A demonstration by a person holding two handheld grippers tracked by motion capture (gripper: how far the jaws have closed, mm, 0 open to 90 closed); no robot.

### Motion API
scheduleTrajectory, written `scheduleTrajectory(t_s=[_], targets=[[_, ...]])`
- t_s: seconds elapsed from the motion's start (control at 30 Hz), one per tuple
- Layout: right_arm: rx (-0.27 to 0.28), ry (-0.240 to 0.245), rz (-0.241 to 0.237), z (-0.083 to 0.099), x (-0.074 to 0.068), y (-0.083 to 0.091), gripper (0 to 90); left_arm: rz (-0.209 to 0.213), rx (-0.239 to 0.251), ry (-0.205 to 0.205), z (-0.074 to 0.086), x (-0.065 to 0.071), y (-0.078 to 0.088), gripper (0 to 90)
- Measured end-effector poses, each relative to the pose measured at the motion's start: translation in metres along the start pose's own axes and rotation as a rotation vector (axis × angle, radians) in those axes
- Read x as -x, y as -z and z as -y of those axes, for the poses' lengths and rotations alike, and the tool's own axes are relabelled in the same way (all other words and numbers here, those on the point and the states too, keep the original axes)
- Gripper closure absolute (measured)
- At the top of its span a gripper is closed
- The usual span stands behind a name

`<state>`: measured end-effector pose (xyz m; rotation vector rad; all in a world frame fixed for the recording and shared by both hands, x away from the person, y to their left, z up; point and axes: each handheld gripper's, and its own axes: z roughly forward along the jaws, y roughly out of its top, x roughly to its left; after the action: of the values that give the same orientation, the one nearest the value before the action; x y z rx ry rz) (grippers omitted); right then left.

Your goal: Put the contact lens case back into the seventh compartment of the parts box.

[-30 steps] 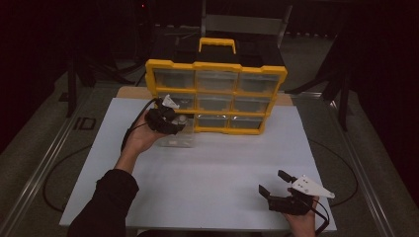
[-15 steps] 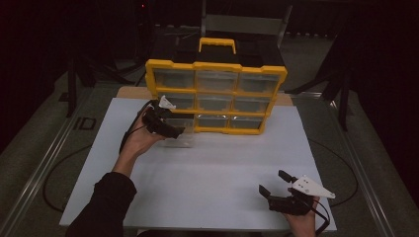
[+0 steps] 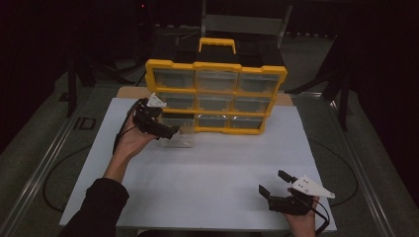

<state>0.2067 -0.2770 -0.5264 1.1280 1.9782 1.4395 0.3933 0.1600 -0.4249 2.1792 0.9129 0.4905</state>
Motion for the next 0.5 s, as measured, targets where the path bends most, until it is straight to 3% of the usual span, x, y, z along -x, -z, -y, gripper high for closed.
scheduleTrajectory(t_s=[0.2, 0.5], targets=[[0.003, -0.004, -0.001, 0.000, 0.000, 0.000, 8.3, -0.039, 0.039, 0.004, 0.011, 0.002, 0.019, 0.4], [0.000, -0.002, -0.004, 0.000, -0.001, -0.001, 8.3, -0.091, 0.161, 0.060, 0.053, 0.007, 0.051, 0.4]])
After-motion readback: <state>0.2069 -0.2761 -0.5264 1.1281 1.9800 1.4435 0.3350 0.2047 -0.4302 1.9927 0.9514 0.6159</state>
